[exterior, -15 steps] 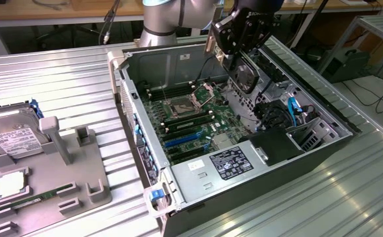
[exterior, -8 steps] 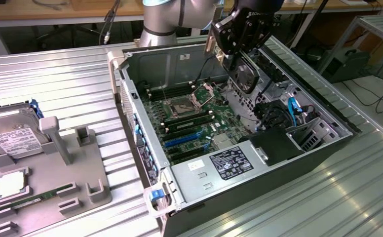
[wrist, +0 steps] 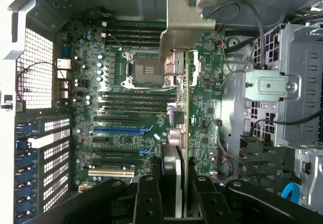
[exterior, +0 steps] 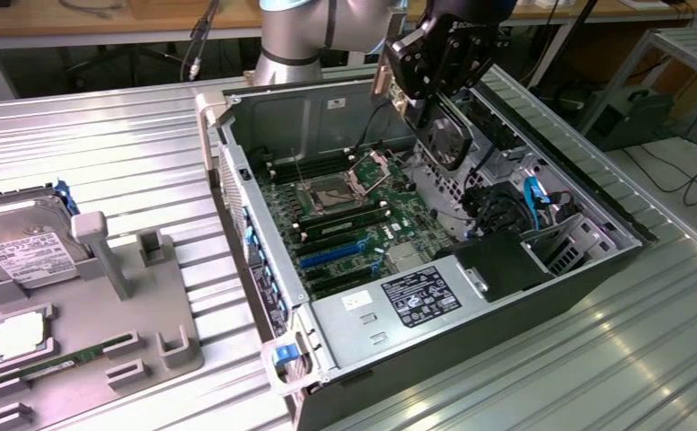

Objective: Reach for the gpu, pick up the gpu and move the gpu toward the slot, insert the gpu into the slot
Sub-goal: 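Insert the gpu into the slot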

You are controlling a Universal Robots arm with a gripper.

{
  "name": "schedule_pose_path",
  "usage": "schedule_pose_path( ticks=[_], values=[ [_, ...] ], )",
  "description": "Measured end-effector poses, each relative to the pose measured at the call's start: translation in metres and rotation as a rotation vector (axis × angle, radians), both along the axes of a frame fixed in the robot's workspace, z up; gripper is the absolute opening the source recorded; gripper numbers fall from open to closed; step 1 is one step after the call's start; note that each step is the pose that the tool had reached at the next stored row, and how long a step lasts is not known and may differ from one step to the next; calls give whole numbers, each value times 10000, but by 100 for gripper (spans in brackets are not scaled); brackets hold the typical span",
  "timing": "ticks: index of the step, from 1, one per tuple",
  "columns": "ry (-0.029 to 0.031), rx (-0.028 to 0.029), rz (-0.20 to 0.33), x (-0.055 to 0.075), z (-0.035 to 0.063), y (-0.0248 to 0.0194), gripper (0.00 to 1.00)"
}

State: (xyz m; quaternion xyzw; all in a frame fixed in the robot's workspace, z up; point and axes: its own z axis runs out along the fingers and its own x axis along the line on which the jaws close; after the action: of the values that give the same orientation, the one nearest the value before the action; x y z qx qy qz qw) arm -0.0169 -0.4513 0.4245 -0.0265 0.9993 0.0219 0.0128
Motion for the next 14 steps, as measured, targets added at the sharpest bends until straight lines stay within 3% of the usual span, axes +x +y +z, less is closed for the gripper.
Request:
schedule_pose_path(
  ticks=[7, 14],
  values=[
    [0, 0, 1465, 0, 0, 0, 28],
    [-3, 45, 2467, 0, 0, -1, 28]
  ],
)
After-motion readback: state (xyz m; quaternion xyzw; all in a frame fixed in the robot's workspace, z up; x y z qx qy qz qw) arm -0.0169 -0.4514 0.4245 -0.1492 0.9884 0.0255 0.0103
